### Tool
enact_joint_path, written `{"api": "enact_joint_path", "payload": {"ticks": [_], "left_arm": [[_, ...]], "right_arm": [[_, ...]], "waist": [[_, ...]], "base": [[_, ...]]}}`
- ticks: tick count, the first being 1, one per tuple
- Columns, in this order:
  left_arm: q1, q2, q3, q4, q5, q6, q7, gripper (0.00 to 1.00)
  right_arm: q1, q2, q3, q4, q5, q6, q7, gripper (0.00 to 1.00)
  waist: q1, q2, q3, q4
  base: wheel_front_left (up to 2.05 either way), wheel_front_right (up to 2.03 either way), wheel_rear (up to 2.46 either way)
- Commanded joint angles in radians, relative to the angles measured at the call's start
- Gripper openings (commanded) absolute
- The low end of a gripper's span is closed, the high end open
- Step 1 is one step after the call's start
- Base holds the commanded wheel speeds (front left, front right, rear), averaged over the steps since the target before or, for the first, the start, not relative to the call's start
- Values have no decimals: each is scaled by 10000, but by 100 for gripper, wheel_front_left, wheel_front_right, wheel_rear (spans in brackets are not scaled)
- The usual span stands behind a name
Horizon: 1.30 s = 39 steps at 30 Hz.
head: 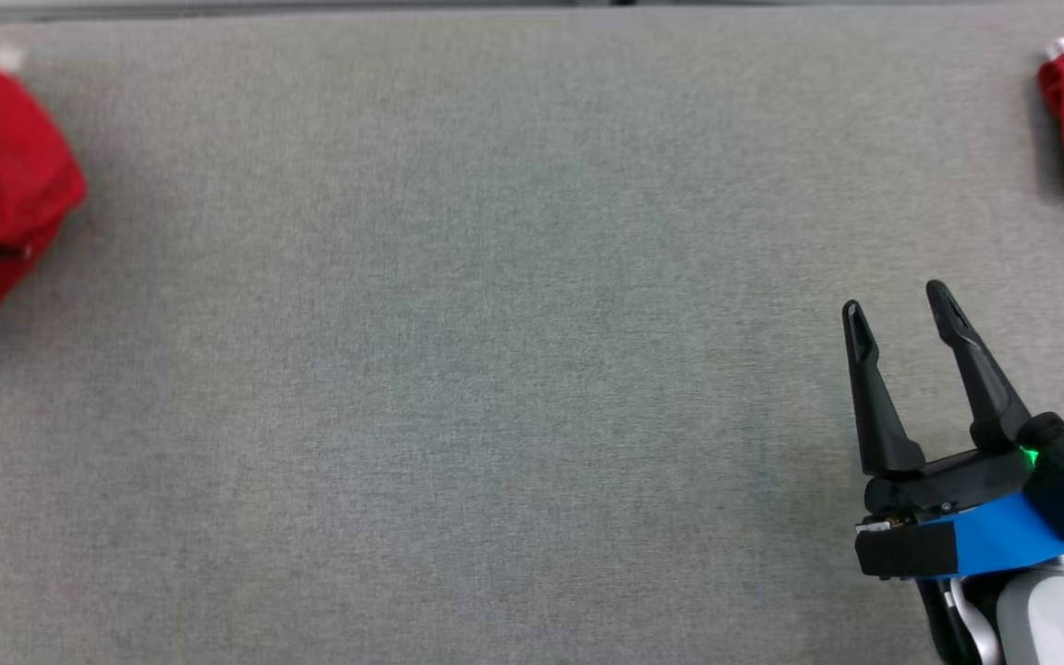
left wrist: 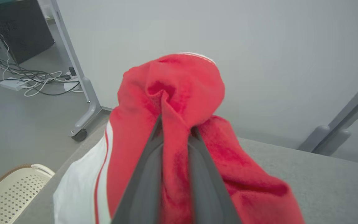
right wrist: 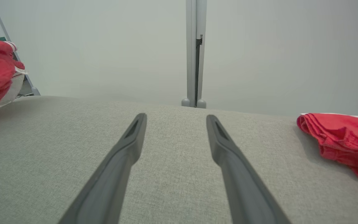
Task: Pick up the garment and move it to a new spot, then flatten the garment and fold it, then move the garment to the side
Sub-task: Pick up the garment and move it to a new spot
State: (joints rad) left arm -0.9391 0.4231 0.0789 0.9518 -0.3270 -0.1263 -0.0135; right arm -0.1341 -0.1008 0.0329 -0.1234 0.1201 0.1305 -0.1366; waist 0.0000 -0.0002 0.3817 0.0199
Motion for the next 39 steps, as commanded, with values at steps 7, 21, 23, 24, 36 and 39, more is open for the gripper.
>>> {"api": "enact_joint_path", "payload": {"ticks": [7,21,23,24,36,39], "left_arm": [[-613,-166,-1253,-1911,-75,-46,-508,0],[-994,-1176,-3135,-5876,-235,-47,164,0],[-811,-1413,-3409,-6071,-254,-47,292,0],[-682,-1512,-3548,-6119,-263,-47,313,0],[1885,-2121,-5015,-5405,-626,-45,25,0],[2644,-2133,-5164,-5139,-687,-31,-180,0]], "right_arm": [[205,255,162,588,248,5,-445,100],[391,497,531,1607,699,4,-1030,100],[371,499,603,1693,749,5,-1088,100],[362,501,666,1744,810,5,-1119,100],[262,503,933,2172,1115,5,-1267,100],[261,502,961,2255,1138,5,-1285,100]], "waist": [[0,2,-871,-706],[0,2,-1572,-2553],[0,2,-1584,-2719],[0,2,-1586,-2791],[0,2,-1642,-3032],[0,2,-1663,-2982]], "base": [[0,0,0],[0,0,0],[0,0,0],[0,0,0],[0,0,0],[0,0,0]]}}
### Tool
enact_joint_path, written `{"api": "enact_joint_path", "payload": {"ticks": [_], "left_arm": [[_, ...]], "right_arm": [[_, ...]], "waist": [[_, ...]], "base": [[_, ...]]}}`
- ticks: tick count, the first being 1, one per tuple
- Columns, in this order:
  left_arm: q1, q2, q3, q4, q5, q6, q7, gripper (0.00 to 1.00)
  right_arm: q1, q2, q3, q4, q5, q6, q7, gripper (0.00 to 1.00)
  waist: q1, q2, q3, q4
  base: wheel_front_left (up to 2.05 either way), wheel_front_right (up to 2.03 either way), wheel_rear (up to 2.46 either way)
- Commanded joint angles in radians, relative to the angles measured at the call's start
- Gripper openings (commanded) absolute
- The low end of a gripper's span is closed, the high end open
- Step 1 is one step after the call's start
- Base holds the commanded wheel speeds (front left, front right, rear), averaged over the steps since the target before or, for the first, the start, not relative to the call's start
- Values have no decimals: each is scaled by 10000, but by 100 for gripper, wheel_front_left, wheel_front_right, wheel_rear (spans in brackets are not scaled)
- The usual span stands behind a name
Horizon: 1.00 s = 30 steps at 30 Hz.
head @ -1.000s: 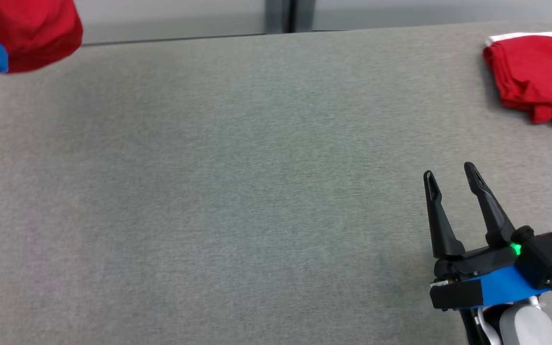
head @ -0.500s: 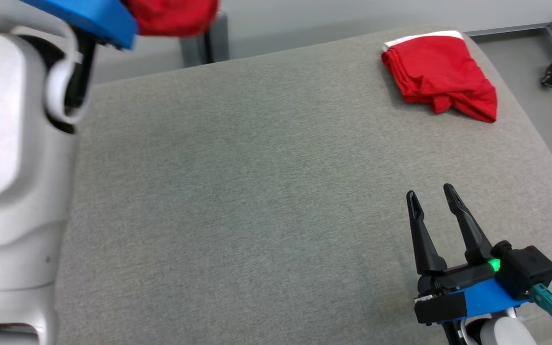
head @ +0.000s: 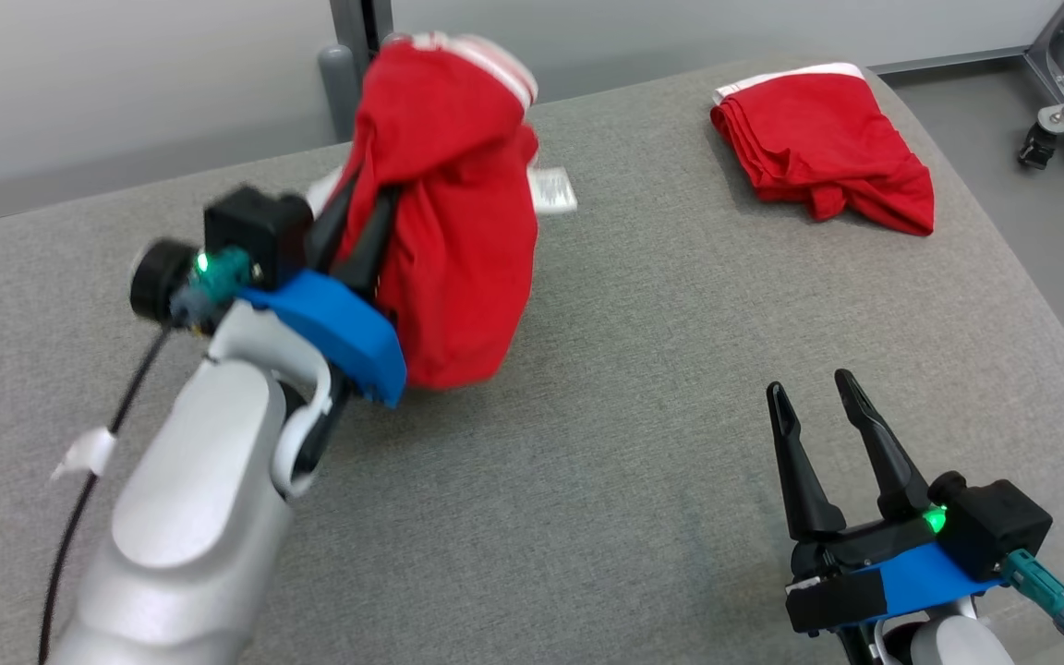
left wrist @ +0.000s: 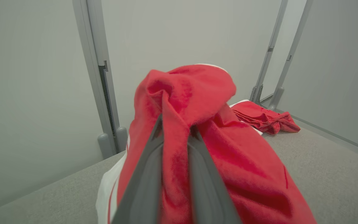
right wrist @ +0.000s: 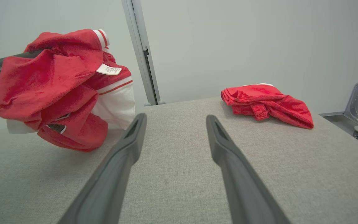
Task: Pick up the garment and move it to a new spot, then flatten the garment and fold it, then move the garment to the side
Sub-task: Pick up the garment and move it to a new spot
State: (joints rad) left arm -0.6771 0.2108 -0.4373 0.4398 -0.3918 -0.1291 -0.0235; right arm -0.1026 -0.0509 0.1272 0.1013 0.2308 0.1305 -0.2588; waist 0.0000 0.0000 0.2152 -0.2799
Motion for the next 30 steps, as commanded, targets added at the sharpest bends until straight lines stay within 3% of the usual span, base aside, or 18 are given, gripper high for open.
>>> {"api": "enact_joint_path", "payload": {"ticks": [1,9,10,11,16,30], "left_arm": [[289,-64,-86,60,-44,21,-151,0],[1727,-661,-662,747,-115,165,-648,0],[1796,-735,-725,847,-93,191,-718,84],[1840,-802,-714,889,-110,257,-849,100],[1928,-810,-504,825,-142,512,-1573,100],[3431,231,809,-800,-111,1359,-2408,100]], "right_arm": [[-47,2,-4,43,28,5,-61,100],[13,-1,-30,319,89,5,-74,100],[11,0,-10,348,95,5,-75,100],[10,0,3,374,91,5,-75,100],[160,-3,-50,500,37,5,-77,100],[552,-4,-340,661,-48,5,-78,100]], "waist": [[0,0,-10,61],[0,0,-132,503],[0,0,-158,560],[0,0,-191,606],[0,0,-419,874],[0,0,-1078,1767]], "base": [[0,0,0],[0,0,0],[0,0,0],[0,0,0],[0,0,0],[0,0,0]]}}
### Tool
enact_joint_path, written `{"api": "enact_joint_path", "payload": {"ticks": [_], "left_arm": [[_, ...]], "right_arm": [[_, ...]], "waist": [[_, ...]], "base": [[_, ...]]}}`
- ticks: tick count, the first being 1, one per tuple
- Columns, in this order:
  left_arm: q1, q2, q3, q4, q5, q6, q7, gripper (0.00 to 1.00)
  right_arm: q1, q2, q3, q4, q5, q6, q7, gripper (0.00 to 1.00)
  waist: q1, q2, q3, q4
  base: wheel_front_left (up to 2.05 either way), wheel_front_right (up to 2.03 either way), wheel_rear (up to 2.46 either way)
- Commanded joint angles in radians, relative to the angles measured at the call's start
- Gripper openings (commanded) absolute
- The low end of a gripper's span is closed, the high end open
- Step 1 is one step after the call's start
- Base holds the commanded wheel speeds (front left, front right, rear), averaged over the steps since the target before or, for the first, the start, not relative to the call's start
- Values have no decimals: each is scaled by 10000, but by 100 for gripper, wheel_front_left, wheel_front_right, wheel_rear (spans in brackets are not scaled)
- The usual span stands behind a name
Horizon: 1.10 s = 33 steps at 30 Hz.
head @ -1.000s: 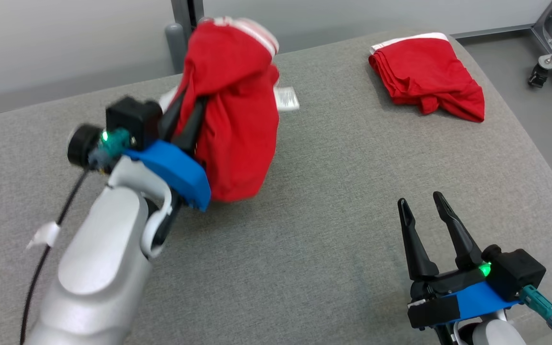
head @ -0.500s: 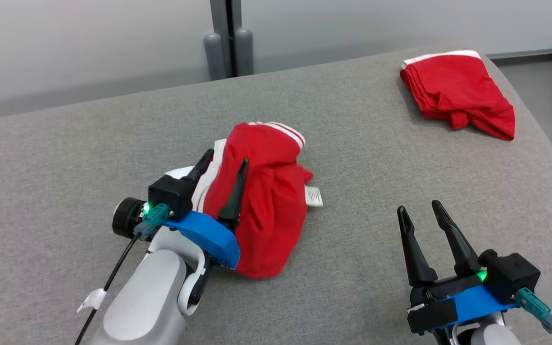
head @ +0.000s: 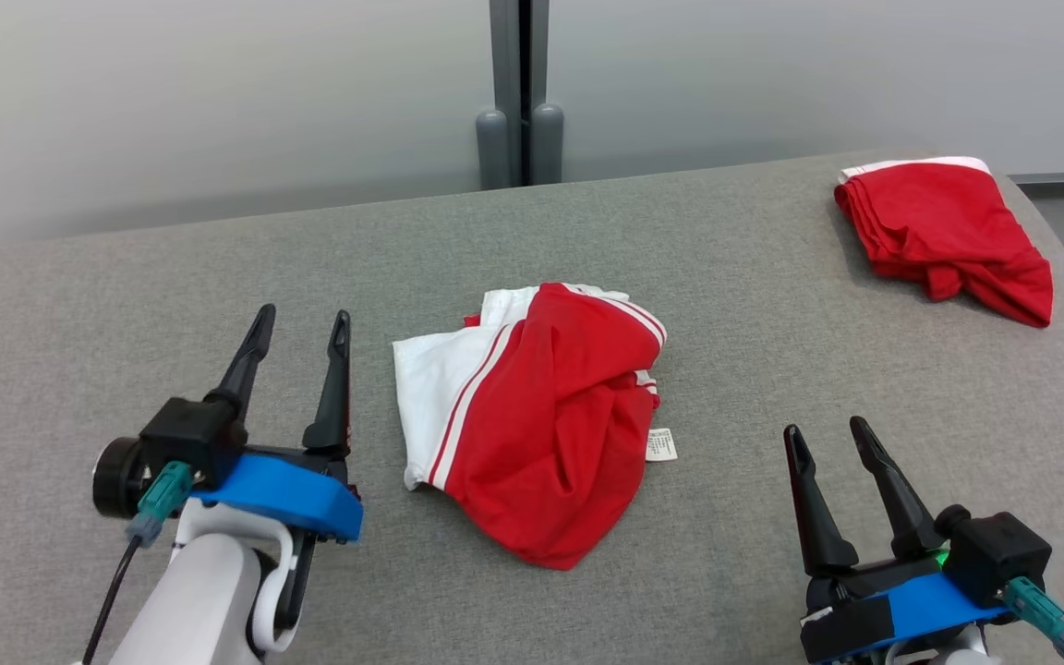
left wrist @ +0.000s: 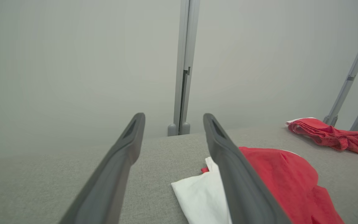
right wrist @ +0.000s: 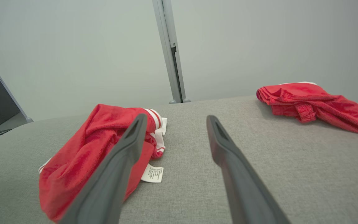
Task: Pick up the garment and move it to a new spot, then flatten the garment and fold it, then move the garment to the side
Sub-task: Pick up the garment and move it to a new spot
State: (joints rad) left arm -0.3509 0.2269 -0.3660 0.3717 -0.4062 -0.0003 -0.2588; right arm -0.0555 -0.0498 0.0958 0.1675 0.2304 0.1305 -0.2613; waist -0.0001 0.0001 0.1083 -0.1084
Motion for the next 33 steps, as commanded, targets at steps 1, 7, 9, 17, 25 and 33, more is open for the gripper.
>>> {"api": "enact_joint_path", "payload": {"ticks": [1,7,9,17,25,33], "left_arm": [[339,113,276,-333,89,147,-64,100],[1692,-20,1386,-1749,589,250,-70,100],[2100,-114,1689,-2025,790,204,-71,100],[3234,-635,2764,-2412,1322,-172,-73,100],[3854,-1055,3353,-2099,1967,-557,-73,100],[3860,-1312,3621,-1662,2332,-875,-73,100]], "right_arm": [[113,-14,-57,-1,-66,5,-53,100],[231,-16,-317,54,-184,5,-52,100],[246,-16,-390,74,-211,5,-50,100],[420,-16,-570,214,-224,5,-47,100],[631,-17,-692,555,-264,5,-46,100],[737,-17,-636,776,-251,5,-46,100]], "waist": [[1,-1,-41,122],[1,-1,-251,526],[1,-1,-326,652],[1,-1,-600,970],[1,-1,-781,1119],[1,-1,-875,1029]], "base": [[0,0,0],[0,0,0],[0,0,0],[0,0,0],[0,0,0],[0,0,0]]}}
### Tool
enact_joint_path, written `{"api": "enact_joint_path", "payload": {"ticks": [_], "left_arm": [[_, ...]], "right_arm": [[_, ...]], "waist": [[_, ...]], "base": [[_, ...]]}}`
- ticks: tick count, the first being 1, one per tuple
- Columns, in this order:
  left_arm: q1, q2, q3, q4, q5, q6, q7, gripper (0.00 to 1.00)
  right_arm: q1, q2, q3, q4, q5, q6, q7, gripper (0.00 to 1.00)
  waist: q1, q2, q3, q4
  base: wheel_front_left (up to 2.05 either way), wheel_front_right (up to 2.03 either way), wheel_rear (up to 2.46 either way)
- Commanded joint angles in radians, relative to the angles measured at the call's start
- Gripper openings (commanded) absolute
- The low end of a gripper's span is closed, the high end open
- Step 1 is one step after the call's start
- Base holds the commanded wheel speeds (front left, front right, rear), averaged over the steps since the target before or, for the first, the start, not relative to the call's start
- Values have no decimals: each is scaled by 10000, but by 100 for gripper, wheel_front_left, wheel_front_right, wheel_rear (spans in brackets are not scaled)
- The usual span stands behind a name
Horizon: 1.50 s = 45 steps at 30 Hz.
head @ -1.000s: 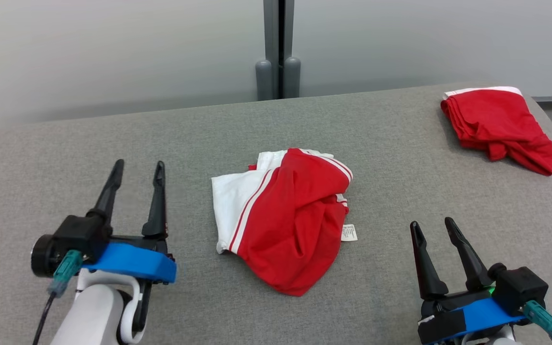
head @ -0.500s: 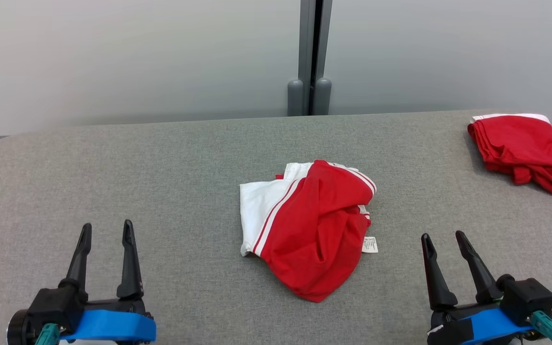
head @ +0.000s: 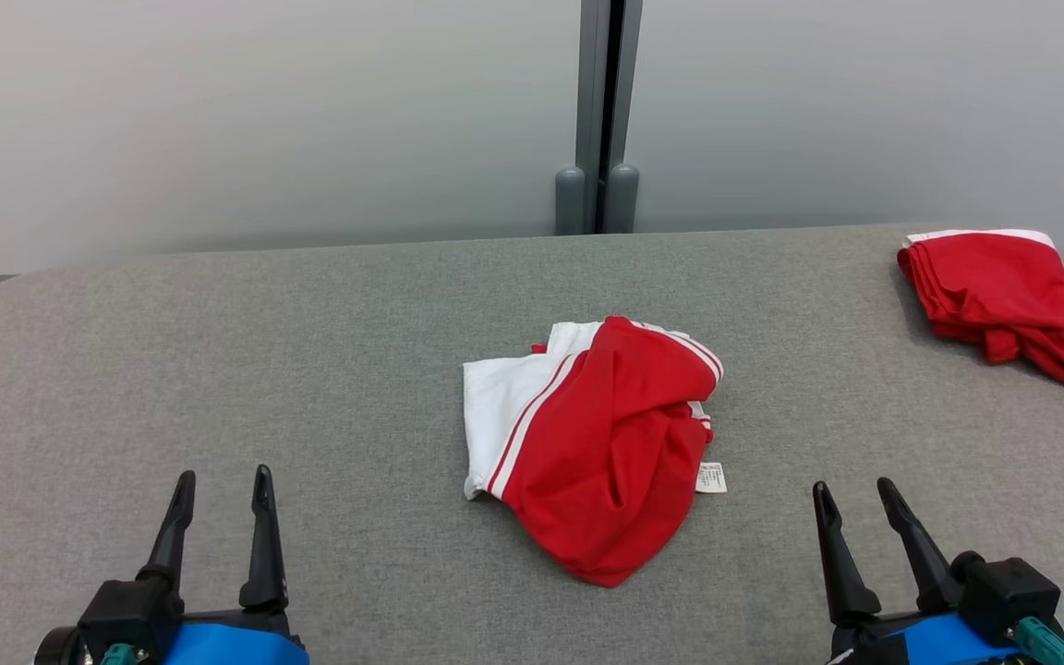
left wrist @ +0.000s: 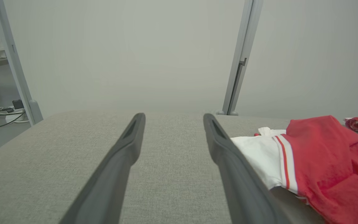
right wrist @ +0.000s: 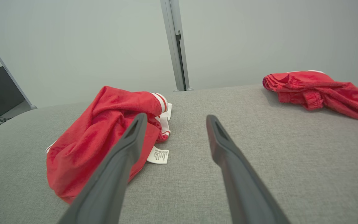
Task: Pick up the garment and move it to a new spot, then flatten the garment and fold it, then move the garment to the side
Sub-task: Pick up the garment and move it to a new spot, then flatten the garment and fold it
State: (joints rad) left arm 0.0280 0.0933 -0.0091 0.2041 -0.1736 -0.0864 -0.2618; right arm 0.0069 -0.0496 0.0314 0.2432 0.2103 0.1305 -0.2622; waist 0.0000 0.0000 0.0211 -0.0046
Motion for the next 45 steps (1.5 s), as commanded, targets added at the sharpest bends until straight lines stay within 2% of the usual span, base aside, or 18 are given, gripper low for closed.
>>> {"api": "enact_joint_path", "payload": {"ticks": [1,31,38,45], "left_arm": [[81,-1,78,30,59,-22,-43,100],[-364,-282,497,495,554,-366,-44,100],[-1524,-269,153,1060,599,-409,-38,100],[-3532,55,-583,2322,565,-454,-36,100]], "right_arm": [[113,-19,17,37,-48,5,-37,100],[31,-17,15,132,55,5,-37,100],[-251,-17,119,56,34,5,-37,100],[-519,-19,69,-34,-28,5,-37,100]], "waist": [[0,0,-11,-23],[0,0,102,-177],[0,0,438,-406],[0,0,1029,-872]], "base": [[0,0,0],[0,0,0],[0,0,0],[0,0,0]]}}
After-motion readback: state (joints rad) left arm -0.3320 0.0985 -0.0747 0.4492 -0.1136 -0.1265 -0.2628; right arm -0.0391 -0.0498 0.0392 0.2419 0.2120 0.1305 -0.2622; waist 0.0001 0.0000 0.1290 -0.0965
